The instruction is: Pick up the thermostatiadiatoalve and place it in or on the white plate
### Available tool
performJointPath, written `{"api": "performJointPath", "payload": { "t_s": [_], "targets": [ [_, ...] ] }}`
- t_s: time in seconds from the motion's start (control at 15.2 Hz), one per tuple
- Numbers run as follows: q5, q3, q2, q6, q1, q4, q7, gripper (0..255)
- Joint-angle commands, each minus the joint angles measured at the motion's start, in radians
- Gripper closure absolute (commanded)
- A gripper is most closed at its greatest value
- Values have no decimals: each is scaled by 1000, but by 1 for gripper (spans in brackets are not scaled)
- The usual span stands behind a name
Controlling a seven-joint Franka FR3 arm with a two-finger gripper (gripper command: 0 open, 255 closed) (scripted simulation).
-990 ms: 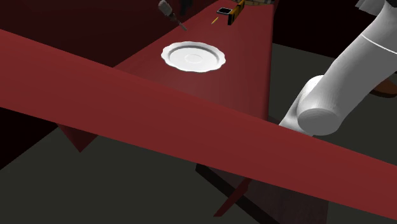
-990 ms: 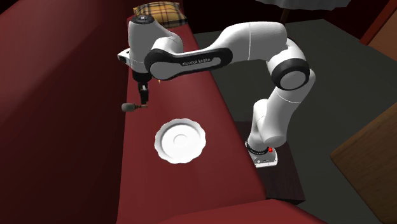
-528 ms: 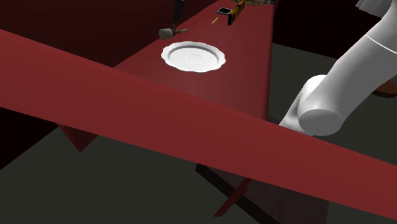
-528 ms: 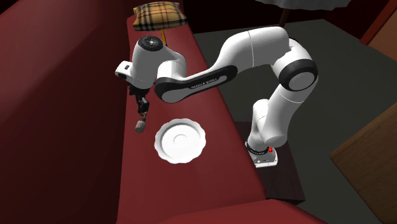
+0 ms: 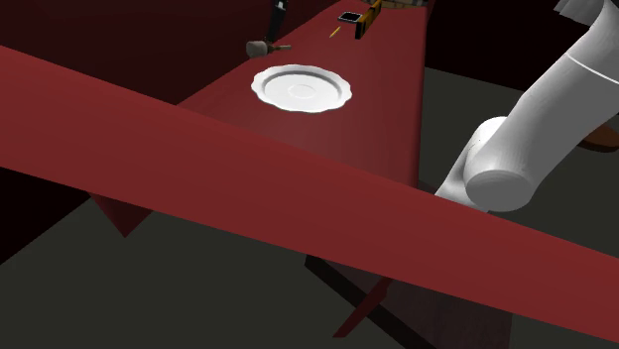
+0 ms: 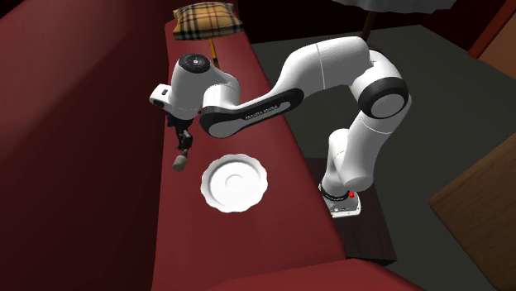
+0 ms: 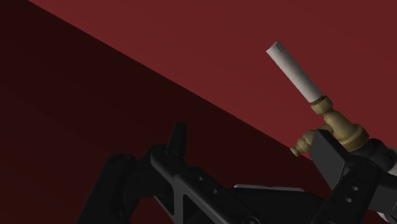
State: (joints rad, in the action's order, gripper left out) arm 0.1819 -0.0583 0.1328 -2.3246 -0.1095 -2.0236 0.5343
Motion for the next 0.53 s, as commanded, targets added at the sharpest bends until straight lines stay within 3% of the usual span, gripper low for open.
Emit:
{"api": "performJointPath", "payload": {
  "t_s": [0.0,0.07,0.13,0.46],
  "targets": [
    [0,0,0,0,0,0,0,0],
    [0,0,0,0,0,0,0,0],
    [0,0,0,0,0,0,0,255],
    [0,0,0,-1,0,-1,0,255]
  ]
}}
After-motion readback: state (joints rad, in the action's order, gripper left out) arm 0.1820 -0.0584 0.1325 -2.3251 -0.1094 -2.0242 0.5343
